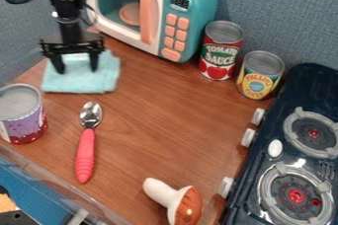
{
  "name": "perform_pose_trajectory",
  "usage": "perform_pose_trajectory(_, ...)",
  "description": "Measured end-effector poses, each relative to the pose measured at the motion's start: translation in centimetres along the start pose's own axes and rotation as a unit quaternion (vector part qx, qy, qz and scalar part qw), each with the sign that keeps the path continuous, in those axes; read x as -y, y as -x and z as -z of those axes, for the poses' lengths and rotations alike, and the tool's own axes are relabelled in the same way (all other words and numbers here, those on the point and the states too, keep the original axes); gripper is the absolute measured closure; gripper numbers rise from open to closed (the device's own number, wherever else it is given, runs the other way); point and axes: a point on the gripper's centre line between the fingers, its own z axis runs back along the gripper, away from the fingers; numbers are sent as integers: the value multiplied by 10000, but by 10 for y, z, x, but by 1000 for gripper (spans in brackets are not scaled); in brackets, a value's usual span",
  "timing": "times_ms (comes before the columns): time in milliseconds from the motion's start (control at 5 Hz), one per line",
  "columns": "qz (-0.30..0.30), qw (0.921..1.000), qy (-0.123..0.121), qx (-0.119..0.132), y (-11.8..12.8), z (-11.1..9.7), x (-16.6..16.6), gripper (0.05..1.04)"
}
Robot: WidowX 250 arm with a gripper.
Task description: Put the towel between the microwave and can
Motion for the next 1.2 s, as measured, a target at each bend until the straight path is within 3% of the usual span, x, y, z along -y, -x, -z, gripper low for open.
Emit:
perform_pose_trajectory(200, -131, 9998, 9, 128, -12, -4, -8, 83)
perform_pose_trajectory(600, -199, 9998, -33, 17, -13, -7, -15, 83)
perform_pose_trajectory(1000, 126, 9988, 212, 413, -21, -69, 9, 83)
perform_pose_trajectory(1200, 123, 9987, 212, 445, -21, -72, 8, 83)
